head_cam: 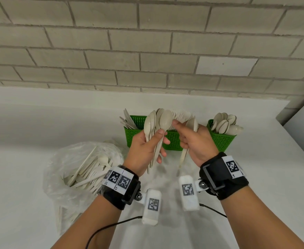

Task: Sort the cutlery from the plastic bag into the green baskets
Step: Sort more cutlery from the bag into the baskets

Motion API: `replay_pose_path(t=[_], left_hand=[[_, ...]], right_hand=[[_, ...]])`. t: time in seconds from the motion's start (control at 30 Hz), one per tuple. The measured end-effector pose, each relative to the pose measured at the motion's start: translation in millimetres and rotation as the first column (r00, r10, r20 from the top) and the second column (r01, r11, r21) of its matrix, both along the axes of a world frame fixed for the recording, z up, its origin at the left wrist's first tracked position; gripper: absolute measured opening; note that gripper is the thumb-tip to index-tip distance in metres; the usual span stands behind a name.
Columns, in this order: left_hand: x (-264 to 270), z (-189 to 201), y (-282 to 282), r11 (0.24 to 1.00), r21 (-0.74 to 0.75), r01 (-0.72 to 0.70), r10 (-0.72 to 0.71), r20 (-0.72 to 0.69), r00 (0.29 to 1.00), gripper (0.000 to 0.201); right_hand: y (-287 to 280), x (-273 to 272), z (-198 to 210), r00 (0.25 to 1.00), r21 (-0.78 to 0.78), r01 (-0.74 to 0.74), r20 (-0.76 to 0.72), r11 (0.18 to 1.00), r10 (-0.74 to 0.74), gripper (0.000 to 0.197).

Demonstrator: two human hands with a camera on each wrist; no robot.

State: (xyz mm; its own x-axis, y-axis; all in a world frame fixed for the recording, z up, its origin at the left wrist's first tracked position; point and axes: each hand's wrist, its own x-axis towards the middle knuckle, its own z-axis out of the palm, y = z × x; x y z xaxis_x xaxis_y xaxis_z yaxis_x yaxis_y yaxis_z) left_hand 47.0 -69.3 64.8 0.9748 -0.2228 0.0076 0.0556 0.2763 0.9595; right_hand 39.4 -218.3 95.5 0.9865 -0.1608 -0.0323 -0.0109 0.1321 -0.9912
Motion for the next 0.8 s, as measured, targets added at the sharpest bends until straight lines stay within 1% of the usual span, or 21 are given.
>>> replay_pose_path(t=[0.03, 0.1, 0.2, 0.27, 0.37, 0.43, 0.5, 0.57, 0.6, 0.63, 0.7, 0.73, 0.8], left_hand=[[-1, 1, 0, 1.0, -0.001, 0.01, -0.01, 0.009, 1.0, 0.025], [-3, 1, -2, 0.999, -0.005, 0.037, -0.036, 0.018, 0.999, 0.028], [-5, 3, -4, 0.998, -0.024, 0.057, -0.057, -0.01, 0.998, 0.034], [-5, 3, -3, 0.998, -0.021, 0.058, -0.059, -0.04, 0.997, 0.036], [-3, -1, -1, 1.0, 0.023, 0.012, -0.01, -0.077, 0.997, 0.022], [0, -5, 1, 0.999, 0.041, -0.036, 0.04, -0.097, 0.994, 0.02], [1, -5, 3, 0.998, 0.038, -0.048, 0.053, -0.119, 0.992, 0.02], [1, -3, 4, 0.999, 0.025, -0.026, 0.029, -0.13, 0.991, 0.02], [1, -2, 5, 1.0, 0.02, -0.015, 0.017, -0.127, 0.992, 0.02], [0, -2, 4, 1.0, 0.019, -0.007, 0.01, -0.121, 0.993, 0.02], [0, -1, 2, 1.0, 0.027, 0.003, 0.0, -0.112, 0.994, 0.019], [0, -2, 0, 1.0, 0.028, 0.011, -0.008, -0.108, 0.994, 0.018], [-1, -2, -2, 0.999, 0.024, 0.029, -0.027, -0.103, 0.994, 0.018]], right_hand=[[3, -1, 2, 0.999, -0.041, -0.024, 0.027, 0.999, 0.025, 0.016], [8, -3, 4, 0.995, -0.111, -0.046, 0.084, 0.993, 0.056, 0.014], [9, 2, 2, 0.995, -0.162, 0.025, 0.099, 0.987, -0.009, 0.023], [7, 6, 0, 0.993, -0.118, 0.083, 0.093, 0.989, -0.073, 0.022], [3, 9, 0, 0.988, -0.042, 0.127, 0.091, 0.991, -0.123, 0.019], [1, 9, 1, 0.984, 0.04, 0.145, 0.102, 0.989, -0.148, 0.015], [-2, 10, 1, 0.977, 0.085, 0.175, 0.11, 0.981, -0.184, 0.016], [-3, 10, 0, 0.971, 0.046, 0.2, 0.124, 0.979, -0.204, 0.014], [-4, 10, 0, 0.971, 0.028, 0.2, 0.127, 0.979, -0.201, 0.01], [-3, 10, 0, 0.975, 0.011, 0.188, 0.122, 0.982, -0.188, 0.011], [-2, 9, 0, 0.982, -0.059, 0.149, 0.129, 0.987, -0.14, 0.021], [0, 9, 0, 0.982, -0.106, 0.136, 0.142, 0.985, -0.12, 0.023], [2, 9, -2, 0.982, -0.164, 0.127, 0.163, 0.978, -0.1, 0.016]])
